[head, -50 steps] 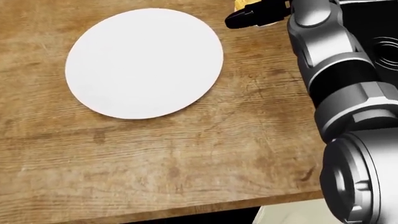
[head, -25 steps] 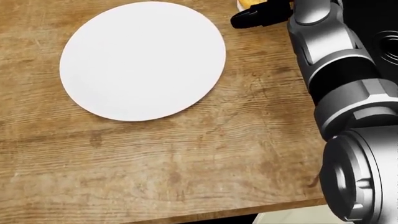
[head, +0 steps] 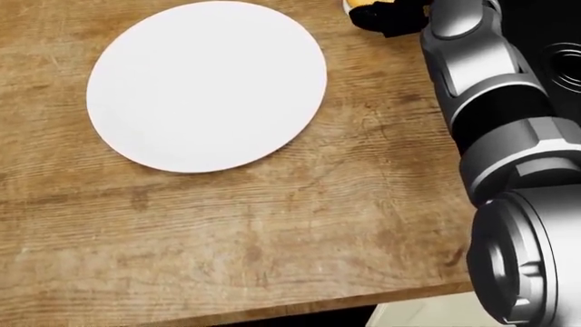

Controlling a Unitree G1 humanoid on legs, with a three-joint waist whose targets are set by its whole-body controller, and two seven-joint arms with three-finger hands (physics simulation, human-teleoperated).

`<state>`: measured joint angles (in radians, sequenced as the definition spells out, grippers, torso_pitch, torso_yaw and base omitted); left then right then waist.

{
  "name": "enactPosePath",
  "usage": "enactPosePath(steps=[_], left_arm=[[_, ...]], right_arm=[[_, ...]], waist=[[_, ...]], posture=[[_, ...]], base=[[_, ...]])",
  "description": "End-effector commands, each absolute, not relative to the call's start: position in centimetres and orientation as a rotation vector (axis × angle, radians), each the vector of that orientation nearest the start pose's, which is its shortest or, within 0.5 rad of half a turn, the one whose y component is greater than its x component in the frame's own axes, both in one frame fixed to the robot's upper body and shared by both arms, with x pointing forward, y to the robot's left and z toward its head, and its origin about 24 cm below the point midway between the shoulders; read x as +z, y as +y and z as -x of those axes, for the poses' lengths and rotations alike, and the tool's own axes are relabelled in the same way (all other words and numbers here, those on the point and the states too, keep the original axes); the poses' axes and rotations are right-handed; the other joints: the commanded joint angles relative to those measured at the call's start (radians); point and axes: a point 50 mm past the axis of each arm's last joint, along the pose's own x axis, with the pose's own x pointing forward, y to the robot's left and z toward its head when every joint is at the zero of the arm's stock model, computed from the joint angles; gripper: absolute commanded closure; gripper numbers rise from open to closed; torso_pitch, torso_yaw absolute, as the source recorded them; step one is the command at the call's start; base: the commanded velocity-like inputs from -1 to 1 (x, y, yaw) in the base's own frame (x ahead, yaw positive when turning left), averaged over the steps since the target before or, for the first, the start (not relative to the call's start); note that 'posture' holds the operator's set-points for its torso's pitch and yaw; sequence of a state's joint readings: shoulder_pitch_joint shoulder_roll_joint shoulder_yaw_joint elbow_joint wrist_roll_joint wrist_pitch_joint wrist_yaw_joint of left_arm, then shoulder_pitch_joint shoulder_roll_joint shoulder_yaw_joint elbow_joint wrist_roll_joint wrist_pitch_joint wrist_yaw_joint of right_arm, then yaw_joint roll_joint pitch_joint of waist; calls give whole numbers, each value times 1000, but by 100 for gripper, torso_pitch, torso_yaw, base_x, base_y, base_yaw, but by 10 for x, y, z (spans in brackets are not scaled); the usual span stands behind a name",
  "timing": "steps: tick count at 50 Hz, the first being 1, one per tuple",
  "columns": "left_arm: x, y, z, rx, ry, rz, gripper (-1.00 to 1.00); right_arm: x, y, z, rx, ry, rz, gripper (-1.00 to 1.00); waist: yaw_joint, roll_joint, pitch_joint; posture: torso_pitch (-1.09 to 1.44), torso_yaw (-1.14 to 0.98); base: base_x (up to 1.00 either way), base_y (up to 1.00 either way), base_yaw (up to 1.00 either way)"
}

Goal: Place the pastries on the plates.

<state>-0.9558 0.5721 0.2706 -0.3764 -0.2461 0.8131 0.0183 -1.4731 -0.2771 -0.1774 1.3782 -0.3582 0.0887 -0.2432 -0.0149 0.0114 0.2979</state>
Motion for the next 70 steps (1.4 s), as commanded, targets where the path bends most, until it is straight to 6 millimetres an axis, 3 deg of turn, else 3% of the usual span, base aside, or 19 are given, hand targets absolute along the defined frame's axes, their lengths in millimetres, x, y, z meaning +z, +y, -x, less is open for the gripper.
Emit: enactPosePath(steps=[1,11,19,21,23,41,57,70], left_arm=[[377,214,-265,130,-685,-212,-100],[377,215,-265,131,-686,-216,-100],[379,215,-265,131,-690,-217,-100],[378,215,-265,132,-686,-217,-100],[377,216,-264,138,-682,-216,-100],[373,214,-264,133,-676,-229,-100],[377,214,-265,136,-678,-237,-100],[374,214,-265,138,-671,-241,-100]], right_arm=[[286,-162,-432,-298,-166,453,-21],[284,-161,-433,-287,-164,476,4],[288,-160,-432,-286,-175,488,38],[289,-160,-432,-287,-184,480,62],[292,-160,-432,-289,-193,481,100],[331,-149,-427,-236,-331,457,100],[359,-112,-416,206,-475,501,100],[358,-87,-408,522,-476,546,100]], waist=[[0,3,-43],[-1,4,-48],[-2,4,-49],[-2,4,-50],[-2,5,-50],[-5,7,-34],[-14,8,-25],[-22,14,-23]], posture=[[38,0],[38,0],[38,0],[38,0],[38,0],[38,0],[38,0],[38,0]], base=[[0,0,0],[0,0,0],[0,0,0],[0,0,0],[0,0,0],[0,0,0],[0,0,0],[0,0,0]])
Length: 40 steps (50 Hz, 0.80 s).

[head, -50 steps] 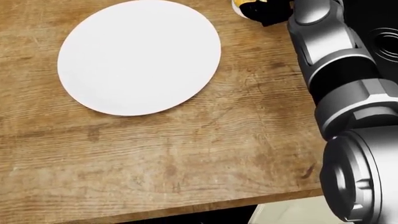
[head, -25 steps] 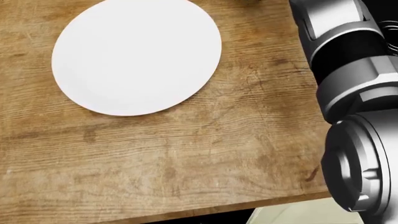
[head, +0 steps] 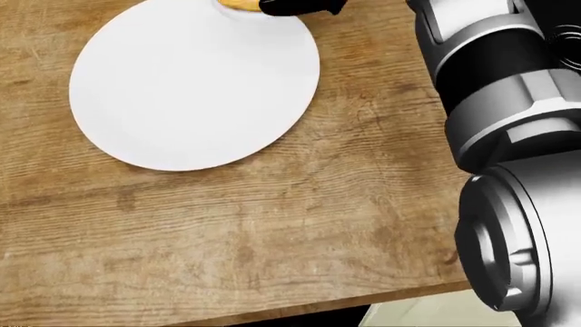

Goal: Place the pastries on the plates.

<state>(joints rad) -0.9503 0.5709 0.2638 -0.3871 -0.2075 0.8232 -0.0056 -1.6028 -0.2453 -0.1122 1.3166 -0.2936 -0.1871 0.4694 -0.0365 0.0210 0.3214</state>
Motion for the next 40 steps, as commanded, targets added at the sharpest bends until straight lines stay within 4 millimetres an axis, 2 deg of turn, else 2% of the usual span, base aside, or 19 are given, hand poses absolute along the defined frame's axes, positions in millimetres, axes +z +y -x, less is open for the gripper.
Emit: enactPosePath(steps=[1,20,30,31,32,33,36,38,39,40], left_arm=[[374,214,-266,138,-670,-244,-100],[375,215,-267,144,-671,-256,-100],[372,215,-266,147,-667,-256,-100],[372,215,-266,147,-668,-253,-100],[370,215,-267,148,-665,-255,-100],[370,215,-267,149,-664,-255,-100],[371,215,-265,147,-667,-253,-100],[371,217,-265,150,-666,-252,-100],[370,217,-265,151,-664,-254,-100],[370,216,-265,148,-664,-253,-100]], right_arm=[[359,-85,-407,550,-490,561,100],[351,-48,-394,842,-513,575,100],[344,-42,-393,896,-475,578,100],[343,-41,-393,898,-472,578,84],[342,-41,-394,902,-464,579,55],[341,-41,-394,903,-460,581,49],[340,-42,-394,908,-450,585,14],[341,-42,-393,915,-449,588,-36],[341,-41,-393,917,-449,589,-43],[341,-41,-393,918,-448,593,-62]], waist=[[-1,5,-47],[-9,15,-49],[-11,19,-51],[-11,20,-52],[-11,20,-52],[-10,20,-51],[-11,20,-52],[-11,21,-52],[-11,21,-52],[-11,21,-51]], posture=[[38,0],[38,0],[38,0],[38,0],[38,0],[38,0],[38,0],[38,0],[38,0],[38,0]], base=[[0,0,0],[0,0,0],[0,0,0],[0,0,0],[0,0,0],[0,0,0],[0,0,0],[0,0,0],[0,0,0],[0,0,0]])
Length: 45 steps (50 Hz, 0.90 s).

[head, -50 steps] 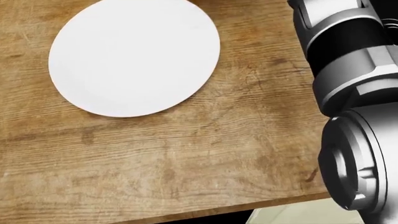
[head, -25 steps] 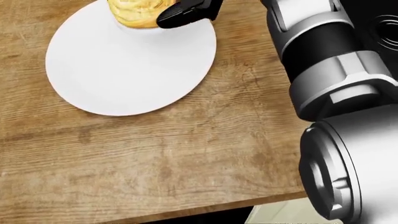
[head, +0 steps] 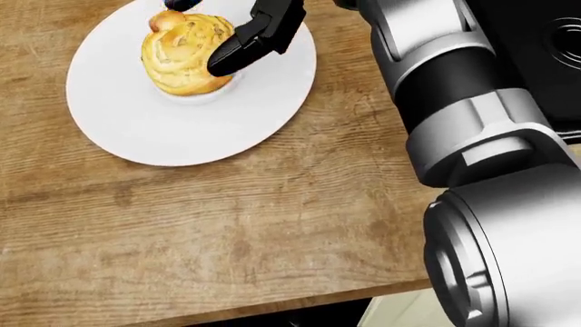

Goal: Place the pastries on the plates.

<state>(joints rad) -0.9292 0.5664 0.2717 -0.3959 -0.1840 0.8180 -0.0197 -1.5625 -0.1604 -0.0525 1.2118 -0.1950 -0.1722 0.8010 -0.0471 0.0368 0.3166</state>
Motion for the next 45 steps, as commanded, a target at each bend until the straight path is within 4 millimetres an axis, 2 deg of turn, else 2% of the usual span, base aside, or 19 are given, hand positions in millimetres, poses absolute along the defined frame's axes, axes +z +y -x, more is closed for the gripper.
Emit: enactPosePath(steps=[1,3,4,10,13,18,27,35,40,45], left_arm=[[370,216,-265,148,-665,-254,-100],[371,216,-265,148,-667,-254,-100],[371,216,-264,148,-668,-254,-100],[372,215,-266,145,-670,-255,-100],[373,215,-267,146,-670,-256,-100],[375,215,-266,146,-671,-258,-100],[377,221,-265,161,-669,-273,-100],[385,226,-261,173,-674,-297,-100],[389,230,-256,186,-681,-267,-100],[390,231,-253,196,-685,-267,-100]], right_arm=[[340,-42,-394,916,-447,596,-70],[340,-42,-393,920,-448,598,-97],[340,-42,-393,922,-446,602,-100],[343,-43,-393,910,-457,604,-100],[351,-46,-393,879,-476,600,-100],[367,-59,-397,714,-484,564,-100],[398,-94,-400,390,-467,416,-100],[430,-124,-387,199,-525,318,-100],[447,-141,-367,127,-577,263,-100],[440,-157,-350,64,-583,236,-100]], waist=[[-1,6,-46],[-1,6,-46],[0,6,-46],[-1,7,-47],[0,7,-47],[2,7,-44],[9,1,-42],[15,-4,-34],[21,-9,-31],[27,-14,-42]], posture=[[38,0],[38,0],[38,0],[38,0],[38,0],[38,0],[38,0],[38,0],[38,0],[33,0]], base=[[0,0,0],[0,0,0],[0,0,0],[0,0,0],[0,0,0],[0,0,0],[0,0,0],[0,0,0],[0,0,0],[0,0,0]])
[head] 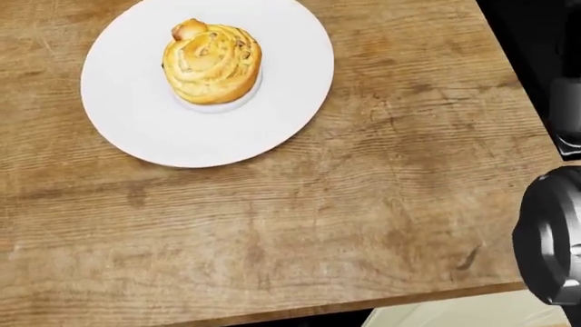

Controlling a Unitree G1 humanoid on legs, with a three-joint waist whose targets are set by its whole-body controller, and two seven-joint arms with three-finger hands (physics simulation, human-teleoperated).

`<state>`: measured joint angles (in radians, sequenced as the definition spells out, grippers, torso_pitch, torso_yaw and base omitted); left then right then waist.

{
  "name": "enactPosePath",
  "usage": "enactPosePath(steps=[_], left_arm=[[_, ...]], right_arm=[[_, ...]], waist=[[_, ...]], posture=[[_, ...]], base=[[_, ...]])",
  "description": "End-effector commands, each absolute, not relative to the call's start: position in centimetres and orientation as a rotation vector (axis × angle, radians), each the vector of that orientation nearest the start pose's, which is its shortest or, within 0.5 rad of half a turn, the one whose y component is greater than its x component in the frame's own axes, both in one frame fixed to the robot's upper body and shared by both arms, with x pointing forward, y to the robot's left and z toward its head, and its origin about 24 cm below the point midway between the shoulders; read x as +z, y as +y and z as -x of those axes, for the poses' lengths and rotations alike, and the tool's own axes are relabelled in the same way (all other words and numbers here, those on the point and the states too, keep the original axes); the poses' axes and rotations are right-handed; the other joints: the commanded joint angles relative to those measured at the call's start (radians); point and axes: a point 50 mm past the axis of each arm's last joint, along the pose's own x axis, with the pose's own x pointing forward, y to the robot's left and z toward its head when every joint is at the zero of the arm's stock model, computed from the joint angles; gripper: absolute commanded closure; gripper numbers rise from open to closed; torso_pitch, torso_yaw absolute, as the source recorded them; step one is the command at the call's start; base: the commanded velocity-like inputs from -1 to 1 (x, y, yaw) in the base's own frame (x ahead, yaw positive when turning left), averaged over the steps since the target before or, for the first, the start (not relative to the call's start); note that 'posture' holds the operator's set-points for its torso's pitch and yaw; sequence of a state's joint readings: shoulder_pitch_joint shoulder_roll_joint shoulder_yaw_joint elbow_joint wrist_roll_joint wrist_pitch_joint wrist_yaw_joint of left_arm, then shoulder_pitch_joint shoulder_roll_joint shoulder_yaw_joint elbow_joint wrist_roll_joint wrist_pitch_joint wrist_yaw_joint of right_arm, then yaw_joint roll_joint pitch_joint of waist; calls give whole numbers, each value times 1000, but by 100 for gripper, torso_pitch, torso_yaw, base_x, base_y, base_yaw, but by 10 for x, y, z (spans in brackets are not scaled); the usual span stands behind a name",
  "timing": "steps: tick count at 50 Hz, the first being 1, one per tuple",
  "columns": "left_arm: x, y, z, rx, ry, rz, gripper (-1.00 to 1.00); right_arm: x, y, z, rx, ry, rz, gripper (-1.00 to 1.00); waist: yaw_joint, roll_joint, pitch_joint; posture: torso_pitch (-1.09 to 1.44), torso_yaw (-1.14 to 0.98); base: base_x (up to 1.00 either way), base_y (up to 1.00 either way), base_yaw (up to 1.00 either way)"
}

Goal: Place the pastries on the plates.

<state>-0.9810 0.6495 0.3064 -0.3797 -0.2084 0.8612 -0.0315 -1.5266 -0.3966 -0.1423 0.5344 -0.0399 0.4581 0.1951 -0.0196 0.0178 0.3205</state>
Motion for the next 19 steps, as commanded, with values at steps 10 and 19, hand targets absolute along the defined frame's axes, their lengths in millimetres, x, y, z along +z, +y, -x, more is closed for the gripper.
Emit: enactPosePath(steps=[10,19], left_arm=[[395,234,-248,205,-688,-283,-100],[392,240,-235,218,-679,-295,-100]], right_arm=[[450,-178,-310,-23,-623,263,-100],[441,-201,-287,-95,-624,290,-100]], waist=[[7,-1,-91],[8,-5,-157]], posture=[[23,0],[14,0]], base=[[0,0,0],[0,0,0]])
